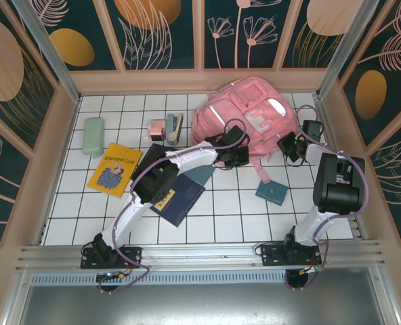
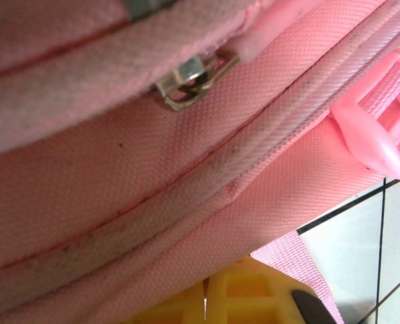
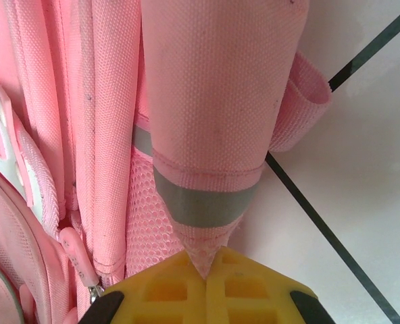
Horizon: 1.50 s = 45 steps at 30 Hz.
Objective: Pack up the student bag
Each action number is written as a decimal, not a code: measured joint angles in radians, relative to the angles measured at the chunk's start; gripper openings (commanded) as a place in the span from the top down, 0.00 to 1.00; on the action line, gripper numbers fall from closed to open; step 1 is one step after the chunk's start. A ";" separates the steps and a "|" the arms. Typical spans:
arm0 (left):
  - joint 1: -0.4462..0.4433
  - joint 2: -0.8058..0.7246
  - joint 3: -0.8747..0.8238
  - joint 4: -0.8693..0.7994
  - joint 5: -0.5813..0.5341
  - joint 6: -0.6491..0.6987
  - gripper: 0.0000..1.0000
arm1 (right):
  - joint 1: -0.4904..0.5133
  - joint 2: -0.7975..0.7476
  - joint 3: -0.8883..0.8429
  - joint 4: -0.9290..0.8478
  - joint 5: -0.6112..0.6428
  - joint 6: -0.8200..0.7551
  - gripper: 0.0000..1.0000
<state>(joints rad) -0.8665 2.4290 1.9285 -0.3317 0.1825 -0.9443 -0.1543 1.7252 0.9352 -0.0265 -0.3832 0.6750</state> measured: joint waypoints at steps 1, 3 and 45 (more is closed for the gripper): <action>0.000 0.000 0.002 -0.007 -0.007 0.002 1.00 | 0.000 0.000 0.000 0.000 -0.001 -0.001 1.00; -0.002 -0.004 0.008 -0.037 -0.036 0.019 1.00 | 0.001 0.000 0.000 -0.006 -0.004 -0.006 1.00; 0.021 -0.337 -0.296 -0.130 -0.070 0.420 1.00 | 0.225 -0.332 -0.077 -0.154 0.082 0.092 0.42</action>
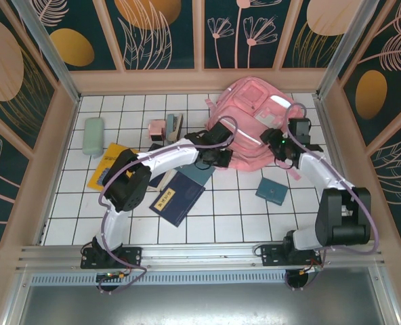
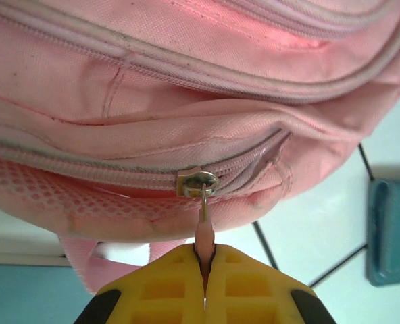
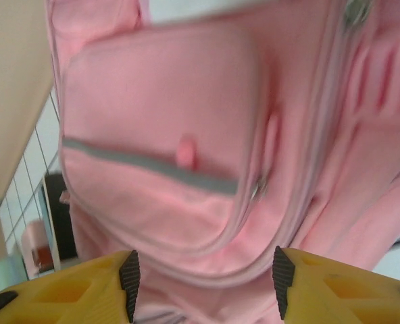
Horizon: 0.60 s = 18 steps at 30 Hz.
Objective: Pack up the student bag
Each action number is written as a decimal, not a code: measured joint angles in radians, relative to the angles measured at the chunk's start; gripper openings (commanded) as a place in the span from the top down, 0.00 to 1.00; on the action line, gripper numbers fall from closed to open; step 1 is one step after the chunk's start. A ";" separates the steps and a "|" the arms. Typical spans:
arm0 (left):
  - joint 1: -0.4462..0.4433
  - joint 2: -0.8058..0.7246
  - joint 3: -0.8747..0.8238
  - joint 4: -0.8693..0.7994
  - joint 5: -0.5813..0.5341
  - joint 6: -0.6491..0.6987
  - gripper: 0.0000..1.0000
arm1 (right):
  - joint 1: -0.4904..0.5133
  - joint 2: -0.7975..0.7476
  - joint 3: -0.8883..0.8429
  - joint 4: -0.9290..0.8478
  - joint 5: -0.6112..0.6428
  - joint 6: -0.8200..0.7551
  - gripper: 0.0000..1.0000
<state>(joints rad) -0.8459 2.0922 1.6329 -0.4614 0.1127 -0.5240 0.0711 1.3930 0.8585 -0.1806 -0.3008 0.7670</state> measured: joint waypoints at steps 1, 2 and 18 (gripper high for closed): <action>-0.007 0.000 0.000 0.002 0.006 0.000 1.00 | 0.014 -0.010 -0.020 0.004 -0.007 0.023 0.41; -0.013 0.000 0.000 0.004 0.012 -0.001 1.00 | 0.032 -0.015 -0.043 0.008 -0.015 0.047 0.41; -0.027 0.003 0.000 0.005 0.019 -0.003 1.00 | 0.158 0.074 -0.121 0.132 -0.038 0.307 0.42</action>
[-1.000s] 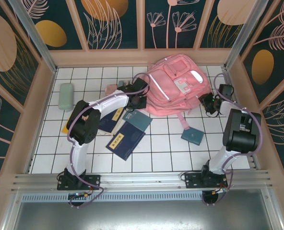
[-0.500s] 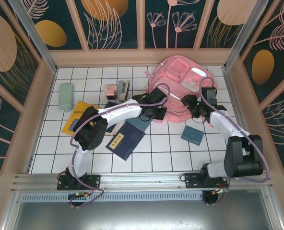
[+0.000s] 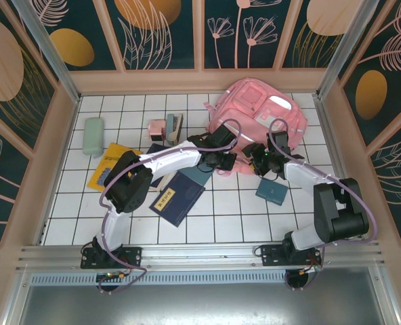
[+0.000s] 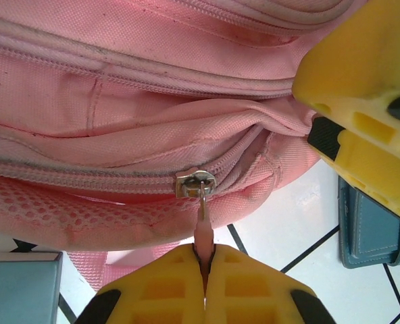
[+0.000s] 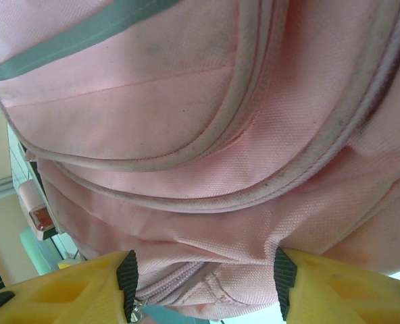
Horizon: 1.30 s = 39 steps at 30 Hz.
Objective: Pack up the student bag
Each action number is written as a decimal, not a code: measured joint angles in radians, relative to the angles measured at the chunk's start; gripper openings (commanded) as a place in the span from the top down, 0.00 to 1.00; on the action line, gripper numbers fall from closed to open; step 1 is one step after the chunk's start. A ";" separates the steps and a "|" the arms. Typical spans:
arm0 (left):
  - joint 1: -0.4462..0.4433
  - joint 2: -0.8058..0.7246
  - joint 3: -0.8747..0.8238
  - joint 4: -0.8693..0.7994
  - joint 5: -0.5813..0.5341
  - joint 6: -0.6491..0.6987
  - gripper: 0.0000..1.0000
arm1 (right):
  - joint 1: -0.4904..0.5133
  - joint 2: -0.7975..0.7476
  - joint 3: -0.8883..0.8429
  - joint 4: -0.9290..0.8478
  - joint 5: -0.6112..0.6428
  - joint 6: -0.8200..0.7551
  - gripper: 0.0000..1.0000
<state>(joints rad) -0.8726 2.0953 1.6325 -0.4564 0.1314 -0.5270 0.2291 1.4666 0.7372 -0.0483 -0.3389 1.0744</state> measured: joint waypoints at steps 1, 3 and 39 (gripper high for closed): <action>-0.001 0.001 0.000 0.000 -0.003 0.000 1.00 | 0.000 0.003 -0.001 0.000 0.001 0.009 0.42; -0.005 0.003 0.000 -0.001 -0.010 0.000 1.00 | 0.000 0.002 -0.011 0.009 0.003 0.030 0.41; -0.012 0.026 -0.009 -0.033 -0.059 0.004 1.00 | 0.088 0.061 -0.082 0.127 -0.018 0.224 1.00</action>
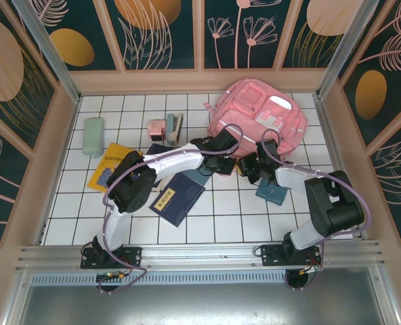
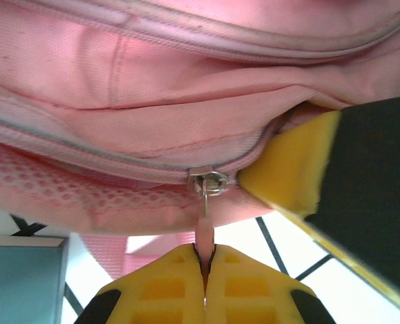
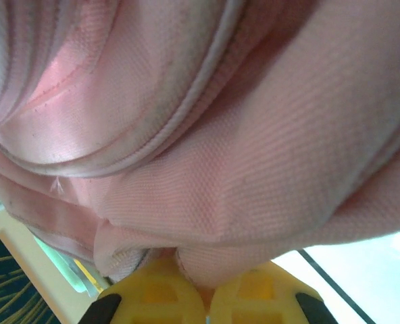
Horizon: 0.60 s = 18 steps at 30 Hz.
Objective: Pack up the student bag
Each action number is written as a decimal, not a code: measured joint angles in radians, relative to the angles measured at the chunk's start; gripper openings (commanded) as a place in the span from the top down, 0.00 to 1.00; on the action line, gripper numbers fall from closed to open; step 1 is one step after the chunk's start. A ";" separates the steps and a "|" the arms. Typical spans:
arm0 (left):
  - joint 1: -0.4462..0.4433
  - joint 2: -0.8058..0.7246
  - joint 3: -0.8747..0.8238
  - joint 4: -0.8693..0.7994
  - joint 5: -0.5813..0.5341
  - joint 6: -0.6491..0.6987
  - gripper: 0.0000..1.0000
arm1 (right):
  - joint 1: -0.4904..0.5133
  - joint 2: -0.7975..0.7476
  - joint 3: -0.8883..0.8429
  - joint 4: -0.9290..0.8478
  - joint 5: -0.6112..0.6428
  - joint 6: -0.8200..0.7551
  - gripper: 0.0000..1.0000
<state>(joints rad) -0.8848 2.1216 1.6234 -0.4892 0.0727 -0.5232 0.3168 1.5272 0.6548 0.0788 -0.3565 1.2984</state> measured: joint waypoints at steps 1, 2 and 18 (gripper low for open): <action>0.000 0.000 0.000 -0.004 -0.012 0.002 1.00 | -0.006 -0.005 0.000 -0.008 0.005 -0.008 1.00; 0.000 0.000 0.000 -0.008 -0.027 0.005 1.00 | -0.014 -0.013 0.000 -0.019 0.010 -0.017 1.00; 0.214 0.108 0.200 -0.075 -0.141 0.057 1.00 | -0.155 -0.183 -0.030 -0.127 0.013 -0.177 1.00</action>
<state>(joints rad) -0.6704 2.2299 1.8229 -0.5640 -0.0681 -0.4664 0.1619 1.3441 0.6250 -0.0483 -0.3435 1.1213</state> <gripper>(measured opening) 0.048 0.070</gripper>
